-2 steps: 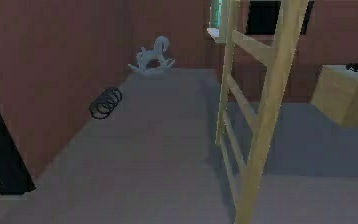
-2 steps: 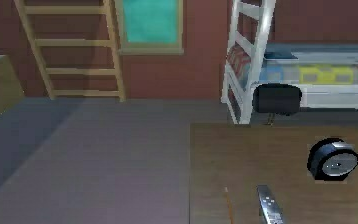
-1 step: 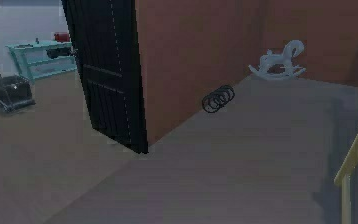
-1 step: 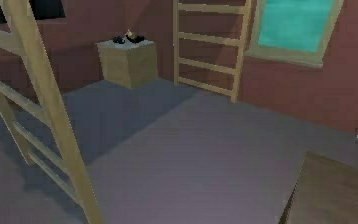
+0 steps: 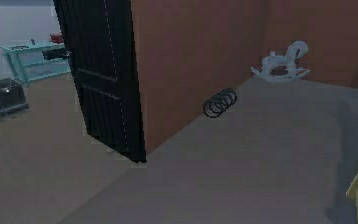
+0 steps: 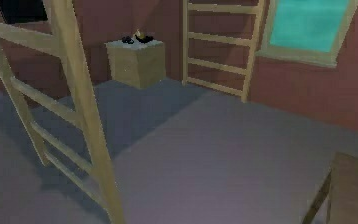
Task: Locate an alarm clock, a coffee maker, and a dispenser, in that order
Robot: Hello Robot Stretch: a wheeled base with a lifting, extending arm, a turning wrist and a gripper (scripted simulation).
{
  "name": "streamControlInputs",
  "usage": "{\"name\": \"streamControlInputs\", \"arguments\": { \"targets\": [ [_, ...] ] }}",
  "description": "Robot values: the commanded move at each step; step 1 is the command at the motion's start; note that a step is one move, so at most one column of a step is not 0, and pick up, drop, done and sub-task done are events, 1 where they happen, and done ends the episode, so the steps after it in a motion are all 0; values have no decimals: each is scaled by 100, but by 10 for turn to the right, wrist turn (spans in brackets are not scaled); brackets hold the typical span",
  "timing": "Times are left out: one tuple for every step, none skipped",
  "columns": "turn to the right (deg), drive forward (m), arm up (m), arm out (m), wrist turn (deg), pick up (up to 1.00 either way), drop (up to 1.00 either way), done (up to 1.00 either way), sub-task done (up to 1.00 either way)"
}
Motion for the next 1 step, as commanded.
{"name": "streamControlInputs", "arguments": {
  "targets": [
    [-390,0,0,0,0,0,0,0,0]
  ]
}}
